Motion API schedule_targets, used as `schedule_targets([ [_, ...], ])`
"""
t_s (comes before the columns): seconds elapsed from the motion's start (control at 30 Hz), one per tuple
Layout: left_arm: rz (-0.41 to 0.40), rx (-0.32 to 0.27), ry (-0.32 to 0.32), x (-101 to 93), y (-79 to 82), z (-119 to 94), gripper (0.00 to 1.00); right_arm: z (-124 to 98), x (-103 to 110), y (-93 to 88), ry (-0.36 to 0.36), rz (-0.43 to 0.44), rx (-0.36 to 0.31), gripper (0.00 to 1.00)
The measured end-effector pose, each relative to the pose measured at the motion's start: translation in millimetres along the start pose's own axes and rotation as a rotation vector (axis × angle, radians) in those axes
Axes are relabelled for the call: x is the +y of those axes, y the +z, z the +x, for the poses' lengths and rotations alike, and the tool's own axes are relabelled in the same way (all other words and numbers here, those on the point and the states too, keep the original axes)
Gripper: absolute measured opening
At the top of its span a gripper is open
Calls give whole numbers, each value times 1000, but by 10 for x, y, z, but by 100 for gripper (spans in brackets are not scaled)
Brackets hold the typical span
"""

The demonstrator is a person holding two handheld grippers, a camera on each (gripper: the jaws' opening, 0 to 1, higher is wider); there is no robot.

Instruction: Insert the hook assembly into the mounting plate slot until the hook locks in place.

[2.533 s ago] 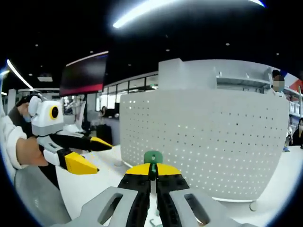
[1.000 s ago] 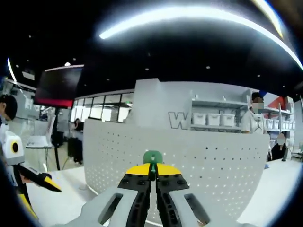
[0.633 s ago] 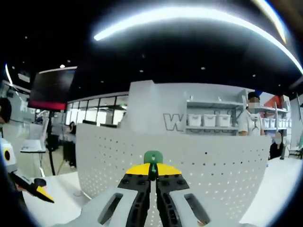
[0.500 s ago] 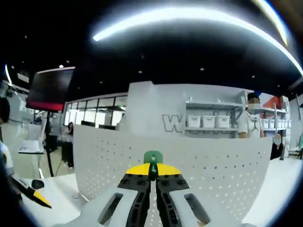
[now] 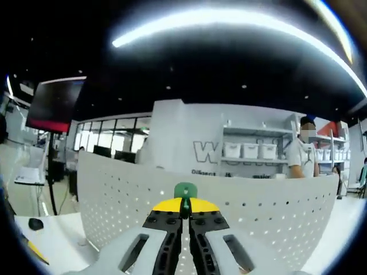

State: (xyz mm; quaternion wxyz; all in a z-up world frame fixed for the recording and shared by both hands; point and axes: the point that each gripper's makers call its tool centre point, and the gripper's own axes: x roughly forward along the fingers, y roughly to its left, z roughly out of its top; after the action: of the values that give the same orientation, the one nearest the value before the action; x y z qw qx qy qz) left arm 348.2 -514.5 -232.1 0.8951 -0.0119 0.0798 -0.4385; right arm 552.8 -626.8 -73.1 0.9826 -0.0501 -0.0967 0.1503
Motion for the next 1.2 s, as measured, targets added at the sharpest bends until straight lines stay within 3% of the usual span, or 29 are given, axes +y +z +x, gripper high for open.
schedule_targets([
  [0.73,-18,-2,-8,-11,-44,5,70,268,-57,-277,-69,-13,60,0],
  [1.2,-27,0,-18,-15,-56,16,69,319,-75,-294,-86,-6,65,0],
])
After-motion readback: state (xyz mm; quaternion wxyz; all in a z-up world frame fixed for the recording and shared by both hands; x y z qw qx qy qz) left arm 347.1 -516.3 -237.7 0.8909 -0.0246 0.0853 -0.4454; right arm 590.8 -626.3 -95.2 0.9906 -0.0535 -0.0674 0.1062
